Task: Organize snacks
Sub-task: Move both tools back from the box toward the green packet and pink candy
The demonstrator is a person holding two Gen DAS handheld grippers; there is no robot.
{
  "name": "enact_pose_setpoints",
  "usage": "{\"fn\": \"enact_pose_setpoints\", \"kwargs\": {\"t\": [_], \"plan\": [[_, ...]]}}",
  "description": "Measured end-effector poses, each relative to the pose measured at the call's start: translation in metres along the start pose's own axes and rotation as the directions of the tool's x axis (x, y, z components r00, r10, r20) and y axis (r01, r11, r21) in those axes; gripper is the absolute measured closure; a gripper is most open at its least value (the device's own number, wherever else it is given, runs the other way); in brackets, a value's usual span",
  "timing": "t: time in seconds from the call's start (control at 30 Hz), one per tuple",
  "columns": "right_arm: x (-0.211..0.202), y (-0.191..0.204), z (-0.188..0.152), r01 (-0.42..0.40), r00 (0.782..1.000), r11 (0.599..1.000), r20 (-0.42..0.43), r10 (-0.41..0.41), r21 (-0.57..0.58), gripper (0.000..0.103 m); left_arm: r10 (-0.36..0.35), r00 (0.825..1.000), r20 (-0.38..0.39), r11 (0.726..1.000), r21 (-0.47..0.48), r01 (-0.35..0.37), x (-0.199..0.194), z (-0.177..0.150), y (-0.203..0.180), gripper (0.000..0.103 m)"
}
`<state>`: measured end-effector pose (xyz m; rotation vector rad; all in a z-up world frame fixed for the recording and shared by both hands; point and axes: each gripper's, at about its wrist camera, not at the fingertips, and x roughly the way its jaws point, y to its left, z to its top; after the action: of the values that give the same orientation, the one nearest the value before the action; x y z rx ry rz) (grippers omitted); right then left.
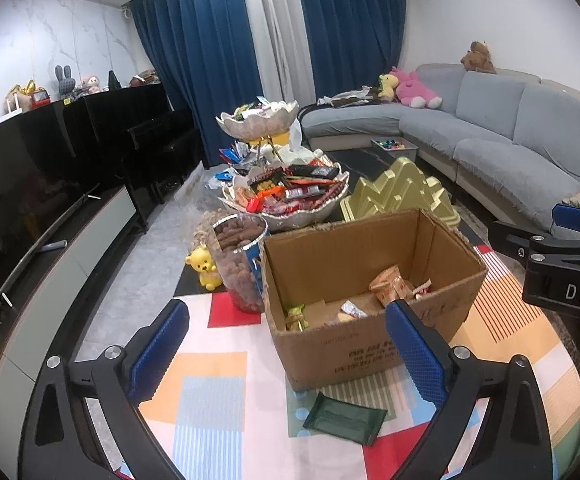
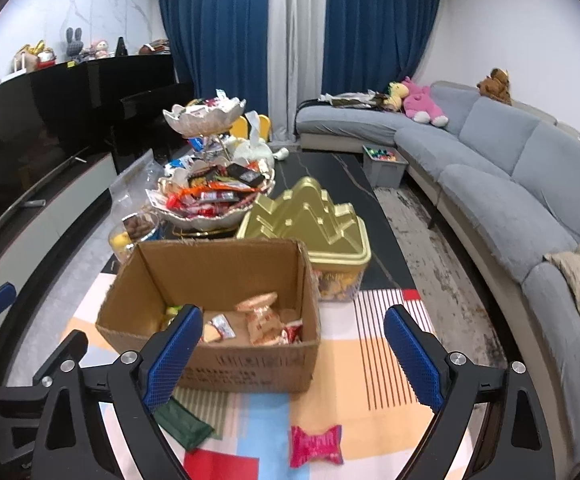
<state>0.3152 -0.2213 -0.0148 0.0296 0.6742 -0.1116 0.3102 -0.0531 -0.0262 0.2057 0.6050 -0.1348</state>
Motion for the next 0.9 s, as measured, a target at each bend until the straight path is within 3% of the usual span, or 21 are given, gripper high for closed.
{"fn": "enact_pose_setpoints", "kwargs": {"t": [0.4,0.9], "plan": [[0.007,-0.009,-0.04,0.045,0.997,0.999,-0.061,-0.044,0.02,0.009,-0.017,0.999,-0.039,1.0,-0.001,0.017,0.005,-0.03,-0.006,0.003],[0.029,-0.021,-0.095,0.056,0.985,0.998,-0.166,-0.05,0.032,0.009,-0.088,0.988,-0.125,0.996,0.024,0.091,0.029,-0.08,-0.03,0.003]]}}
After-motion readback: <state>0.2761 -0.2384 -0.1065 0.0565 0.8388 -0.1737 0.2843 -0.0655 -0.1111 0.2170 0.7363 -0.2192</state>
